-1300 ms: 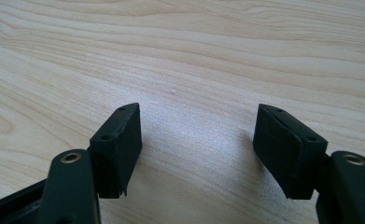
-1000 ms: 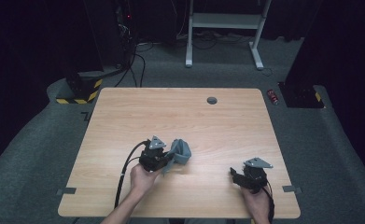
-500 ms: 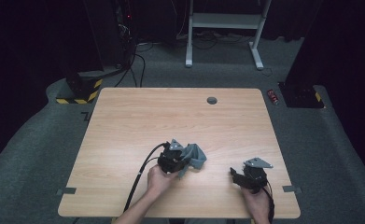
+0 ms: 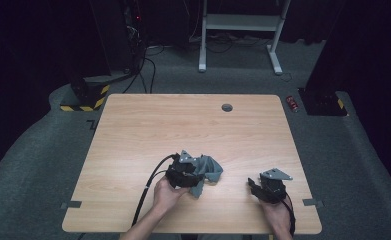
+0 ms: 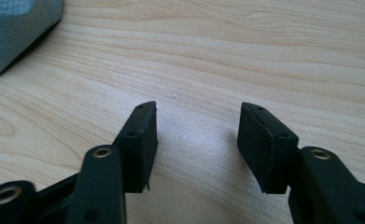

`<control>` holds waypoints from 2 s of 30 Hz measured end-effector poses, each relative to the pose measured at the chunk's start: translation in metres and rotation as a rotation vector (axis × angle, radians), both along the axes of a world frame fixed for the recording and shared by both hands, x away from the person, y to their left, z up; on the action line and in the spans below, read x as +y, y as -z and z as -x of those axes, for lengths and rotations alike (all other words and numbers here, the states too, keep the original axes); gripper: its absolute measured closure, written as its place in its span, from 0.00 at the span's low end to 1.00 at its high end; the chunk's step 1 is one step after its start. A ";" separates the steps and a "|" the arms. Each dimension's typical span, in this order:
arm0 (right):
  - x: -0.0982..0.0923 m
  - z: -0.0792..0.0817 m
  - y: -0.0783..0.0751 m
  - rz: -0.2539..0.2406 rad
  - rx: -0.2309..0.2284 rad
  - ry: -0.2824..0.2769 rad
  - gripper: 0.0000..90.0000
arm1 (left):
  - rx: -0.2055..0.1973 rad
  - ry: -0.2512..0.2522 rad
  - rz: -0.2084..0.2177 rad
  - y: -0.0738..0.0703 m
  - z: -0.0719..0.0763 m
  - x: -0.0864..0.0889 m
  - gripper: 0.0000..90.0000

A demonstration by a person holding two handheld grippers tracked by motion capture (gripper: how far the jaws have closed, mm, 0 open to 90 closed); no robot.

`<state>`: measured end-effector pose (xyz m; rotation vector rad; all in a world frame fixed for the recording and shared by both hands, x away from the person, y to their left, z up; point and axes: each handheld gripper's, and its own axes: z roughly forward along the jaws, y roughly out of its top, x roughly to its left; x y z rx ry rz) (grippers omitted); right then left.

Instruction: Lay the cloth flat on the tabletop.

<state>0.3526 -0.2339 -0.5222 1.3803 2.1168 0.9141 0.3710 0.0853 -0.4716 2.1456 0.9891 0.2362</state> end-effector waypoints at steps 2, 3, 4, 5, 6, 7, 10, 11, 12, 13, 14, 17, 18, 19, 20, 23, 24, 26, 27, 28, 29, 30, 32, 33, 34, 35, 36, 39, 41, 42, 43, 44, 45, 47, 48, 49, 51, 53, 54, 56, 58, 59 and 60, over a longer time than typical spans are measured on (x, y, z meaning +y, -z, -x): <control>0.002 0.000 -0.003 -0.003 0.026 -0.006 0.61 | -0.012 0.003 0.002 -0.002 0.006 0.004 0.59; 0.005 0.001 -0.005 -0.029 0.034 -0.016 0.62 | -0.013 0.002 0.004 -0.002 0.009 0.005 0.59; 0.008 0.002 -0.007 -0.047 0.026 -0.037 0.64 | -0.014 0.004 -0.001 -0.002 0.012 0.007 0.59; 0.013 0.004 -0.009 -0.058 0.018 -0.061 0.64 | -0.016 0.005 -0.005 -0.001 0.016 0.007 0.60; 0.019 0.005 -0.012 -0.068 0.017 -0.087 0.65 | -0.015 0.006 -0.008 0.001 0.019 0.008 0.60; 0.025 0.007 -0.014 -0.077 0.016 -0.113 0.65 | -0.016 0.008 -0.014 0.003 0.021 0.008 0.61; 0.046 0.008 -0.020 -0.090 0.003 -0.192 0.65 | -0.015 0.010 -0.042 0.010 0.026 0.006 0.64; 0.053 0.008 -0.022 -0.094 -0.002 -0.211 0.64 | -0.020 0.011 -0.051 0.012 0.027 0.005 0.66; 0.060 0.008 -0.023 -0.099 -0.005 -0.229 0.64 | -0.025 0.007 -0.057 0.014 0.028 0.005 0.69; 0.067 0.007 -0.024 -0.102 -0.003 -0.240 0.63 | -0.030 0.007 -0.062 0.015 0.027 0.005 0.72; 0.073 0.005 -0.024 -0.095 -0.002 -0.254 0.62 | -0.032 0.005 -0.065 0.016 0.027 0.005 0.76; 0.088 -0.002 -0.022 -0.085 0.019 -0.267 0.61 | -0.031 0.005 -0.073 0.018 0.024 0.007 0.89; 0.091 -0.004 -0.020 -0.081 0.032 -0.267 0.63 | -0.031 0.007 -0.071 0.018 0.024 0.007 0.92; 0.094 -0.006 -0.018 -0.077 0.047 -0.271 0.66 | -0.032 0.006 -0.068 0.018 0.023 0.008 0.95; 0.096 -0.009 -0.015 -0.071 0.054 -0.272 0.71 | -0.034 0.006 -0.066 0.017 0.023 0.009 0.97; 0.098 -0.012 -0.012 -0.044 0.071 -0.277 0.92 | -0.037 0.003 -0.055 0.014 0.023 0.014 0.98; 0.097 -0.013 -0.012 -0.035 0.063 -0.282 0.98 | -0.036 -0.003 -0.044 0.012 0.023 0.016 0.98; 0.094 -0.012 -0.015 -0.035 0.051 -0.285 0.99 | -0.043 -0.015 -0.024 0.007 0.023 0.024 0.98; 0.090 -0.012 -0.018 -0.041 0.040 -0.285 0.99 | -0.040 -0.023 -0.013 0.005 0.024 0.027 0.98; 0.088 -0.011 -0.020 -0.044 0.039 -0.279 1.00 | -0.044 -0.030 -0.007 0.002 0.024 0.031 0.98; 0.084 -0.011 -0.022 -0.047 0.031 -0.275 1.00 | -0.052 -0.034 -0.007 -0.001 0.023 0.036 0.98; 0.080 -0.010 -0.025 -0.049 0.022 -0.269 1.00 | -0.050 -0.046 0.001 -0.003 0.023 0.040 0.98; 0.074 -0.010 -0.031 -0.044 0.008 -0.257 1.00 | -0.049 -0.064 -0.003 -0.005 0.022 0.048 0.98; 0.071 -0.011 -0.033 -0.042 0.004 -0.255 1.00 | -0.036 -0.073 -0.008 -0.004 0.020 0.051 0.98; 0.070 -0.011 -0.034 -0.046 0.004 -0.251 1.00 | -0.026 -0.082 -0.020 -0.002 0.018 0.053 0.98; 0.070 -0.010 -0.035 -0.051 0.000 -0.257 0.99 | -0.016 -0.094 -0.024 0.000 0.017 0.055 0.98; 0.072 -0.009 -0.035 -0.052 0.000 -0.271 0.99 | -0.002 -0.107 -0.027 0.003 0.016 0.056 0.97; 0.086 -0.004 -0.031 -0.054 0.011 -0.335 0.87 | 0.007 -0.115 -0.045 0.011 0.019 0.057 0.92; 0.095 -0.001 -0.028 -0.055 0.020 -0.356 0.81 | 0.000 -0.112 -0.057 0.013 0.023 0.056 0.86; 0.099 -0.001 -0.026 -0.048 0.020 -0.365 0.77 | -0.009 -0.112 -0.063 0.013 0.026 0.055 0.81; 0.103 -0.001 -0.024 -0.038 0.026 -0.369 0.75 | -0.013 -0.113 -0.063 0.014 0.029 0.055 0.76; 0.106 -0.001 -0.022 -0.026 0.034 -0.369 0.73 | -0.016 -0.114 -0.069 0.015 0.031 0.053 0.73; 0.109 -0.002 -0.021 -0.014 0.042 -0.369 0.72 | -0.026 -0.109 -0.088 0.016 0.032 0.053 0.71; 0.111 -0.004 -0.017 0.004 0.057 -0.372 0.75 | -0.002 -0.110 -0.071 0.021 0.033 0.053 0.76; 0.112 -0.006 -0.015 0.016 0.064 -0.371 0.79 | 0.014 -0.104 -0.059 0.023 0.031 0.054 0.81; 0.112 -0.007 -0.014 0.030 0.073 -0.368 0.85 | 0.024 -0.101 -0.051 0.025 0.030 0.055 0.87; 0.110 -0.009 -0.011 0.045 0.084 -0.363 0.96 | 0.034 -0.100 -0.041 0.027 0.028 0.058 0.95; 0.107 -0.009 -0.011 0.048 0.084 -0.367 1.00 | 0.039 -0.107 -0.020 0.025 0.028 0.059 0.98; 0.106 -0.009 -0.011 0.048 0.085 -0.364 1.00 | 0.030 -0.103 -0.020 0.023 0.028 0.061 0.98; 0.102 -0.007 -0.015 0.042 0.072 -0.358 1.00 | 0.021 -0.105 -0.003 0.018 0.030 0.063 0.98; 0.097 -0.006 -0.021 0.019 0.053 -0.348 1.00 | 0.011 -0.105 0.010 0.011 0.033 0.067 0.98; 0.095 -0.005 -0.024 0.017 0.043 -0.351 1.00 | 0.003 -0.103 0.009 0.008 0.034 0.070 0.98; 0.094 -0.004 -0.027 0.017 0.036 -0.350 1.00 | 0.003 -0.103 0.009 0.008 0.034 0.070 0.98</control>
